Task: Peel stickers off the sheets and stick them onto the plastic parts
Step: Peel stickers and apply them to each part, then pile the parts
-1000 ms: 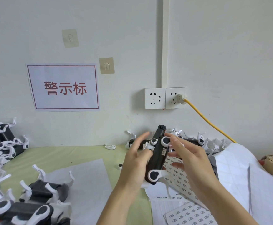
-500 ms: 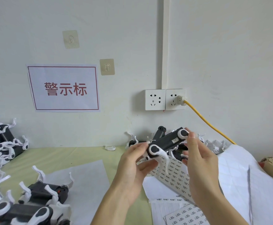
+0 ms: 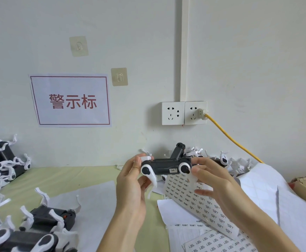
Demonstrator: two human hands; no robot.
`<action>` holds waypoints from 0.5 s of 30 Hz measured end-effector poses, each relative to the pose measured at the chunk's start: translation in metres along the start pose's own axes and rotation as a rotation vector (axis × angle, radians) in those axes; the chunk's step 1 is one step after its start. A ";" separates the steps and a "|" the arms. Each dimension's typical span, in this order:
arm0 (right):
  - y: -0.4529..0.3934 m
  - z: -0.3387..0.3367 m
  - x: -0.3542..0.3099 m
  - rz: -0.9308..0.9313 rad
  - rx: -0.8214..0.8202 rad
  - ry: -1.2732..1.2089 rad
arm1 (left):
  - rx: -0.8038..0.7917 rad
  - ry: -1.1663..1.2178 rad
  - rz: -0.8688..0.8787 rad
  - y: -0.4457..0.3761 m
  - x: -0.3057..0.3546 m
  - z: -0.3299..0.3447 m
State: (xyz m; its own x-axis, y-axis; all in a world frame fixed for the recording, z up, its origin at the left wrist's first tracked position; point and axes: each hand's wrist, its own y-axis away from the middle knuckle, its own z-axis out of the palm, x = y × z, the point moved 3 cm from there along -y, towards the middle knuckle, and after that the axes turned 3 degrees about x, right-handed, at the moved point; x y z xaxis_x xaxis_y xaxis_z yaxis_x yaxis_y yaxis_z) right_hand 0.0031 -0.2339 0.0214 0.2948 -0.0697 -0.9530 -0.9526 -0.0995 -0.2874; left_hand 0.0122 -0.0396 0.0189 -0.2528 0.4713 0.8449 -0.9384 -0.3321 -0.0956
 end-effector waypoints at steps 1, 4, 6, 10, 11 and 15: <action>0.001 0.000 0.000 -0.007 -0.005 0.003 | 0.002 -0.005 0.000 0.000 0.000 0.000; 0.003 0.001 -0.006 -0.025 -0.006 0.022 | 0.003 -0.057 0.026 0.002 0.001 0.001; 0.005 0.003 -0.010 -0.020 -0.029 0.053 | 0.009 -0.121 0.051 0.002 0.000 0.001; 0.007 0.000 -0.008 0.125 -0.093 0.117 | 0.036 -0.269 0.074 0.001 -0.006 -0.001; 0.008 0.001 -0.006 0.179 -0.124 0.115 | 0.041 -0.311 0.076 0.002 -0.009 -0.001; 0.012 0.004 -0.003 0.260 -0.193 0.127 | 0.048 -0.428 0.070 0.009 -0.020 -0.003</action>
State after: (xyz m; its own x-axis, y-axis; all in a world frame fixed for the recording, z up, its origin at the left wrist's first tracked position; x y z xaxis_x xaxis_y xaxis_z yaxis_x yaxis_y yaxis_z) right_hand -0.0098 -0.2312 0.0199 0.0625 -0.2391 -0.9690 -0.9689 -0.2476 -0.0015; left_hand 0.0083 -0.0497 -0.0002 -0.1858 0.0681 0.9802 -0.9079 -0.3935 -0.1447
